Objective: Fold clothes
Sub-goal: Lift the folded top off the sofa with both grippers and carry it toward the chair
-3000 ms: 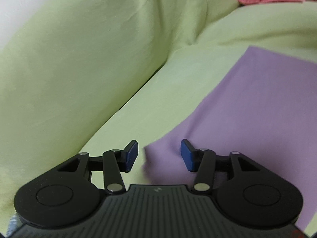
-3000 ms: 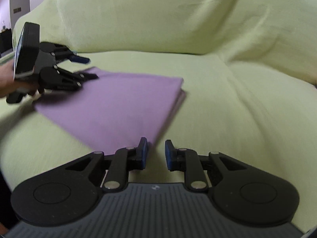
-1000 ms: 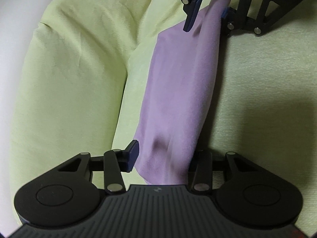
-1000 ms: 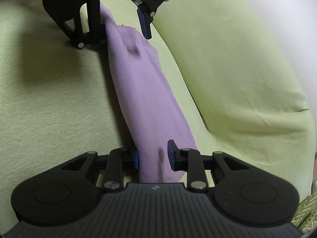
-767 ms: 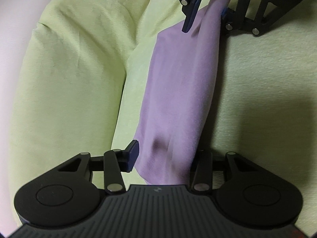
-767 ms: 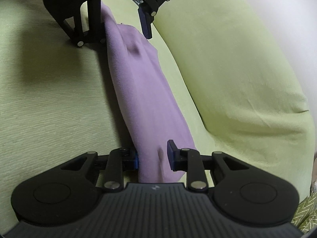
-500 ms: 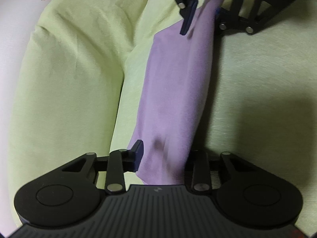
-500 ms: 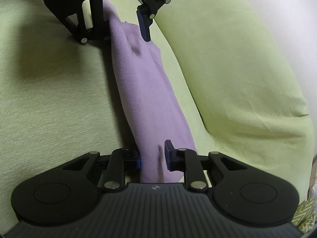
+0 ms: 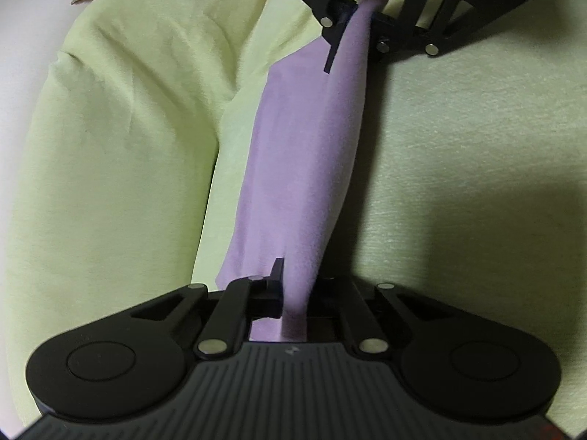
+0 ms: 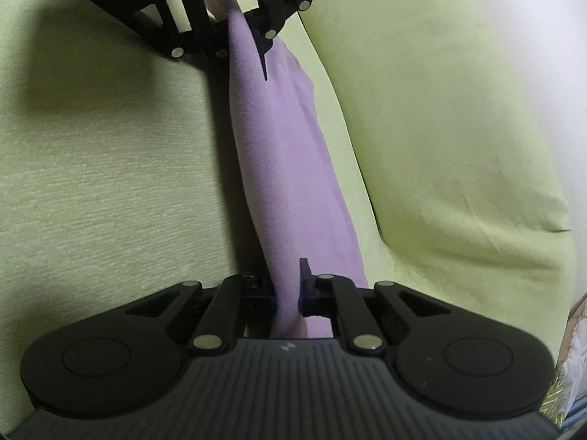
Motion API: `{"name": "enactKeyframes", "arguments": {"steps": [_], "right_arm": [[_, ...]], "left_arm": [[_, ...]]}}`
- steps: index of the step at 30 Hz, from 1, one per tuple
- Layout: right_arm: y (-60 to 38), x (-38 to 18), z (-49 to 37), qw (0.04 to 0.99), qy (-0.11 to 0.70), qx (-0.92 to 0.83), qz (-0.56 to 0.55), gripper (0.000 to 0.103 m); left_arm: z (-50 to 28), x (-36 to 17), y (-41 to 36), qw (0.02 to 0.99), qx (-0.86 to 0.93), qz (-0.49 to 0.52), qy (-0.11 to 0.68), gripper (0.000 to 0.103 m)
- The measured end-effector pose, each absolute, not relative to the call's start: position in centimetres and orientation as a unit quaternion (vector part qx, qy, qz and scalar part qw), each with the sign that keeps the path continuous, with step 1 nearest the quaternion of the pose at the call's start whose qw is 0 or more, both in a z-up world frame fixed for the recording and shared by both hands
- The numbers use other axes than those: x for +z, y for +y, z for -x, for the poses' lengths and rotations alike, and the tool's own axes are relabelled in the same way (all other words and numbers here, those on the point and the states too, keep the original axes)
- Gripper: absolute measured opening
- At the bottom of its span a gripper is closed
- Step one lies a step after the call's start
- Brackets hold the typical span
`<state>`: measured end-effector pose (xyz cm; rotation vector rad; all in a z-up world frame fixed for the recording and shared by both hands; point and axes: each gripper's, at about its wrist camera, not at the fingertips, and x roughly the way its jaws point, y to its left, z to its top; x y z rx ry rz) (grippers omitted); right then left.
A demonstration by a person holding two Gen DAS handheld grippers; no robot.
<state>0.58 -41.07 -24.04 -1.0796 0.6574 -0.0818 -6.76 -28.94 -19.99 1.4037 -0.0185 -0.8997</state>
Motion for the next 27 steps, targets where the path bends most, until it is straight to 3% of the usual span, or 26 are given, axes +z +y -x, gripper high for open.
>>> {"name": "enactKeyframes", "arguments": {"steps": [27], "right_arm": [[-27.1,-23.2,17.2,0.809,0.243,-0.110,0.524,0.006]], "left_arm": [[7.3,-5.7,-35.5,0.695,-0.371,-0.610,-0.083,0.003]]}}
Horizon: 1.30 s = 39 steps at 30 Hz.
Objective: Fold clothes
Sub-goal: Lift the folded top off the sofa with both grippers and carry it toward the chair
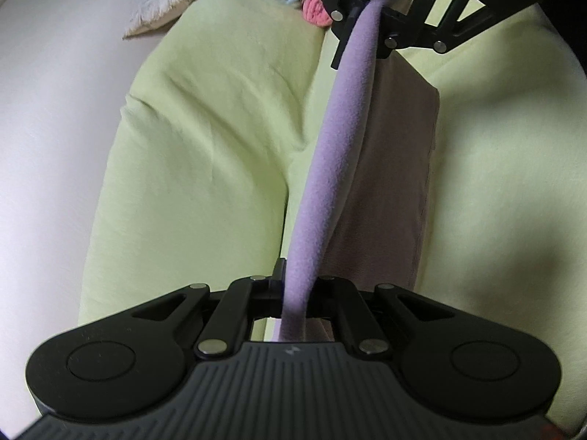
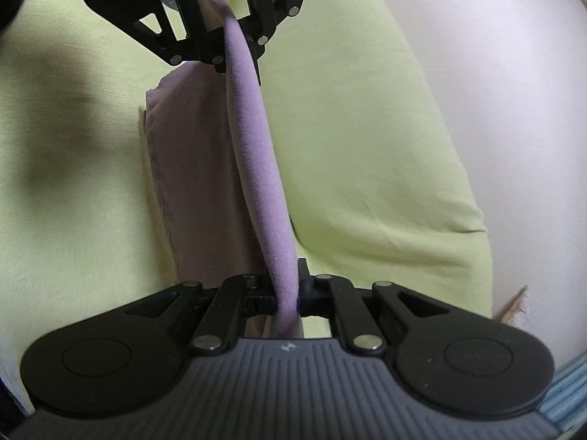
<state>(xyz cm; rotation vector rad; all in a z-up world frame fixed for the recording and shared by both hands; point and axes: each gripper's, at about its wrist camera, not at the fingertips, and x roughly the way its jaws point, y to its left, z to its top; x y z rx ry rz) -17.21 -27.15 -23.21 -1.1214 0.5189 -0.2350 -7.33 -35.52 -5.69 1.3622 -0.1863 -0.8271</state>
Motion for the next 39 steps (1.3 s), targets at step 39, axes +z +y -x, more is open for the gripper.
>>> {"name": "enactKeyframes", "arguments": {"steps": [39], "right_arm": [[-24.0,-16.7,44.9,0.752,0.352,-0.314,0.460,0.006]], "left_arm": [[25.2,-3.2,-52.5,0.608,-0.514,-0.553,-0.245,0.003]]}}
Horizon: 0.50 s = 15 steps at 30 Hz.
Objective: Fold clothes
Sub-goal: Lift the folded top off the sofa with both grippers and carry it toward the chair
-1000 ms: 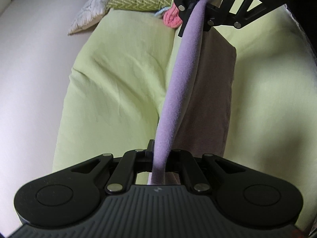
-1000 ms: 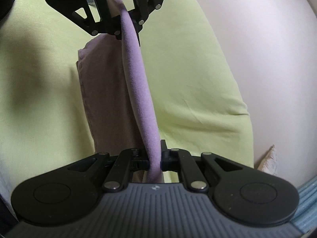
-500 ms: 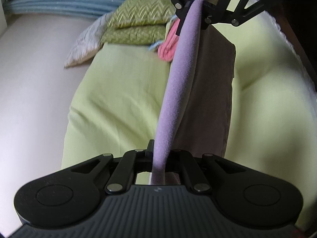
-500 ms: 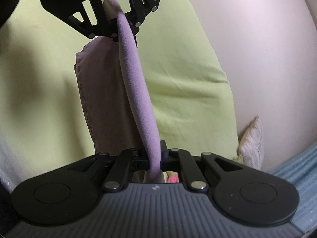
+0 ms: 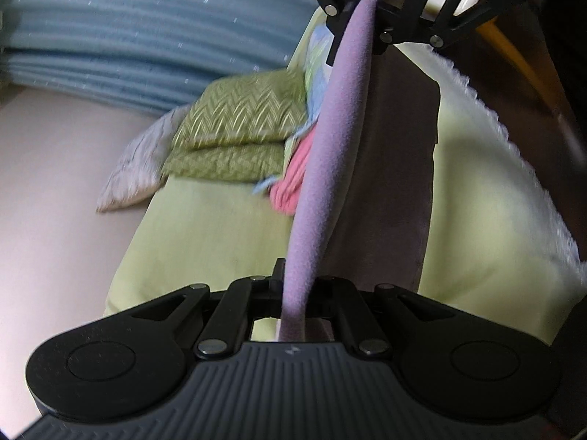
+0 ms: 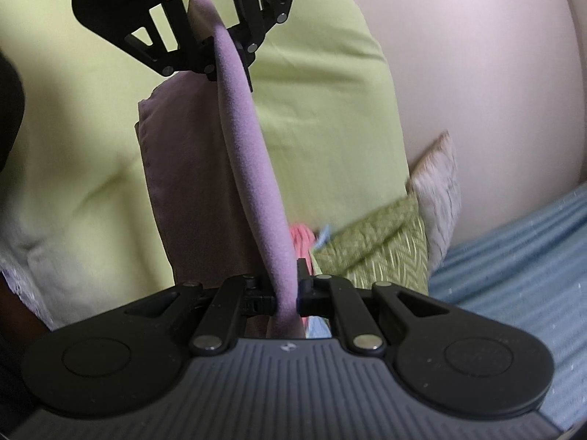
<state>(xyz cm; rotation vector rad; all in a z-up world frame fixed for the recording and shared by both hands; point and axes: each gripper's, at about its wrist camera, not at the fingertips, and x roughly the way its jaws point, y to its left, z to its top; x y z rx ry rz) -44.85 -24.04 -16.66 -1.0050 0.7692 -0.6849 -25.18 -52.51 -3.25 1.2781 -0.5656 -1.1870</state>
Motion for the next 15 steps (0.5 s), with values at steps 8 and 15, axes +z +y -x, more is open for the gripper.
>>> {"name": "enactKeyframes", "arguments": {"steps": [8,15], "right_arm": [[-34.6,-13.1,43.7,0.734,0.382,-0.358,0.432,0.006],[-40.9,-10.9,47.9,0.713,0.411,-0.397,0.407,0.006]], "left_arm": [[29.3,-3.7,-57.0,0.573,-0.552,-0.539,-0.278,0.003],[34.6,-4.2,-58.4,0.538,-0.586,-0.517,-0.315,0.003]]}}
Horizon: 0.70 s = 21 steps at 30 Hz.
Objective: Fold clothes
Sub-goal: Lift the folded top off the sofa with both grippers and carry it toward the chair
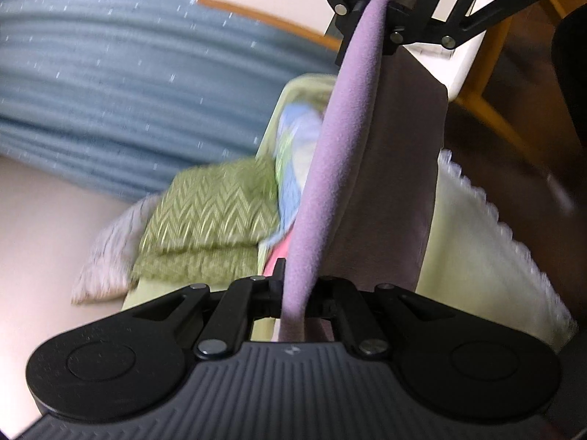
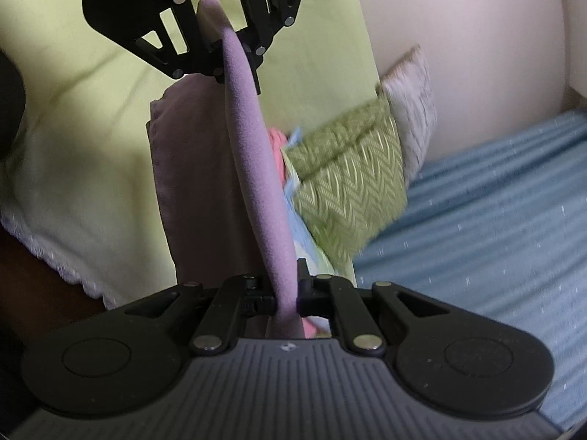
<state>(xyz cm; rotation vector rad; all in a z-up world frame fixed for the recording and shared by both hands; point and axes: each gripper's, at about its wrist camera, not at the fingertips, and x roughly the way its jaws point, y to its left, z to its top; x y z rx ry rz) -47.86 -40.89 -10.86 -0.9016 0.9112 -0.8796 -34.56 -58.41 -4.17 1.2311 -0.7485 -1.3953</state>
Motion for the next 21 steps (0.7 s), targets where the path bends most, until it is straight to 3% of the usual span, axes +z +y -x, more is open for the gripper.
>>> {"name": "enactKeyframes", "arguments": {"steps": [21], "right_arm": [[-46.8,-10.6,65.8,0.656,0.483,-0.489,0.311,0.006]], "left_arm": [[48.5,-6.0,-60.6,0.404,-0.677,-0.480,-0.385,0.003]]}}
